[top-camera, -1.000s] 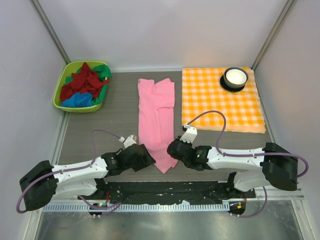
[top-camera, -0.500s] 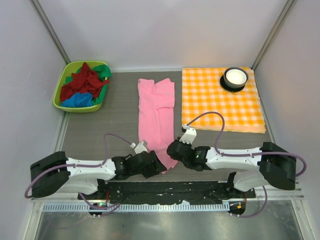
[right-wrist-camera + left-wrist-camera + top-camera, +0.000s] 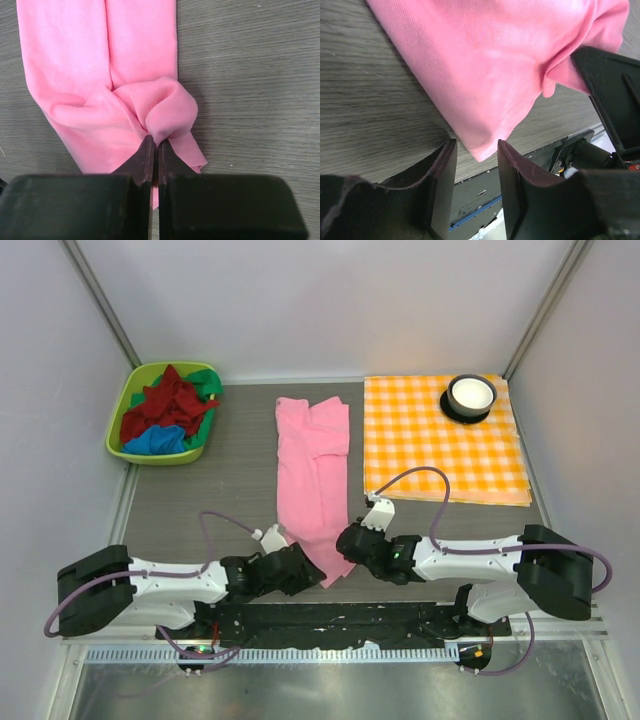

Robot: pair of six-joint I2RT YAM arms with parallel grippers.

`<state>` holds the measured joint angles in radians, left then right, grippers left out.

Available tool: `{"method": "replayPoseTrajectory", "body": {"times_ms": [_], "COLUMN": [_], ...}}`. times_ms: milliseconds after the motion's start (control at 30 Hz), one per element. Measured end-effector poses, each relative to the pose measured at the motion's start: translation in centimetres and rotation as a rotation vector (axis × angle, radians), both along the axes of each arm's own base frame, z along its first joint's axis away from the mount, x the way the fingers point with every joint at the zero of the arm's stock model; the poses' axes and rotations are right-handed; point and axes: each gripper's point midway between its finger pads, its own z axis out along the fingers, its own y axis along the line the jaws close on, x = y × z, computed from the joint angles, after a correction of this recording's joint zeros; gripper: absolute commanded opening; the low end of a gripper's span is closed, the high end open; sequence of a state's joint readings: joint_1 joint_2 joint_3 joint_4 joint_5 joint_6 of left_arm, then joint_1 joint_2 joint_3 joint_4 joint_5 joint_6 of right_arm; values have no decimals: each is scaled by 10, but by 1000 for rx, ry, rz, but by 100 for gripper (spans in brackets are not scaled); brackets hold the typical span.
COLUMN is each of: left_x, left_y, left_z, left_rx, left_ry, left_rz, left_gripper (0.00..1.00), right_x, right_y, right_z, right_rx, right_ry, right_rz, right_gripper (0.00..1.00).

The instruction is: Fold and stack the t-shirts

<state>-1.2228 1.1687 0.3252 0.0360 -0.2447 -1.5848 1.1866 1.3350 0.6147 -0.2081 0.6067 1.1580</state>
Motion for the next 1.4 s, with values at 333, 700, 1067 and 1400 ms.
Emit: {"method": "replayPoseTrajectory", "body": {"times_ms": [333,700,1067,1400], "left_x": [11,18,29,60], "left_y": [5,-13,29,72], "left_z": [-8,-8,55,54], "left_rx": [15,-70,-51,99], "left_ry": [-13,-40,-213,-258], "left_rz": [49,41,63,156], "left_gripper": [13,0,0,0], "right_x": [-2,-5,-4,17], "right_y": [4,0,4,22], "right_z": [-1,-4,3,40], "right_rx": [20,20,16,32], "right_ry": [11,19,2,-95], "right_rz": [14,12,34,30], "right_gripper": [1,1,1,1]}}
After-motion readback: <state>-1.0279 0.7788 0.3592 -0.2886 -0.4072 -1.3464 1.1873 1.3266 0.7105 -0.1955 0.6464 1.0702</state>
